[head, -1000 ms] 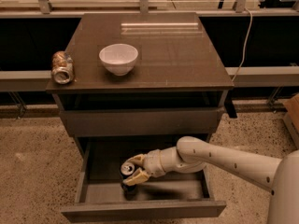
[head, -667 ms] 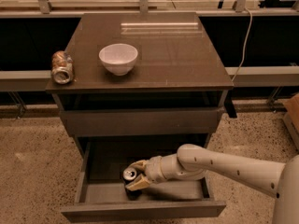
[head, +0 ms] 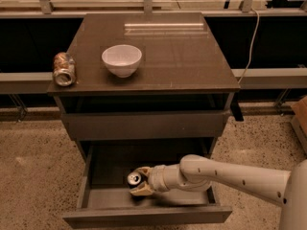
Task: Place pepsi can into middle drawer
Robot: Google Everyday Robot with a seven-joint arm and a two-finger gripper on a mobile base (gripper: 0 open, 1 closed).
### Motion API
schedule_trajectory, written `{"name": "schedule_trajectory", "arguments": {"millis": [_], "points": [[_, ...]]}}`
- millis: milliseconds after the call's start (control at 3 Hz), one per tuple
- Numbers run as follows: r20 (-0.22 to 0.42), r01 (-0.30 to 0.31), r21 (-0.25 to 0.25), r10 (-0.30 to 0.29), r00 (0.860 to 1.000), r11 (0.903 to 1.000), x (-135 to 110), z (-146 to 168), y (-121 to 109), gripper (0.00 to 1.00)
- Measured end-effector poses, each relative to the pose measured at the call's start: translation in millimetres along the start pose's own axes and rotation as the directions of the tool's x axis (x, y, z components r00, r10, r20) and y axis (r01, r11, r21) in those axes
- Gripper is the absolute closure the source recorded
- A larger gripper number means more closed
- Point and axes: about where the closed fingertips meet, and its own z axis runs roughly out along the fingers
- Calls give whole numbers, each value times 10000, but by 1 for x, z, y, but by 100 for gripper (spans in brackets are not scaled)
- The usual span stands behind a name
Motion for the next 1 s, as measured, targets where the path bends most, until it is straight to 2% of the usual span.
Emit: {"name": "schedule_trajectory", "arguments": {"millis": [333,667,1000], "points": [[24,4,-40,-4,10000,10000,-1,2,1,2],[38,4,-52,-3,10000,10000,-1,2,2,0],[764,311,-260,-290,9967,9992,-22,-11,5,0]]}}
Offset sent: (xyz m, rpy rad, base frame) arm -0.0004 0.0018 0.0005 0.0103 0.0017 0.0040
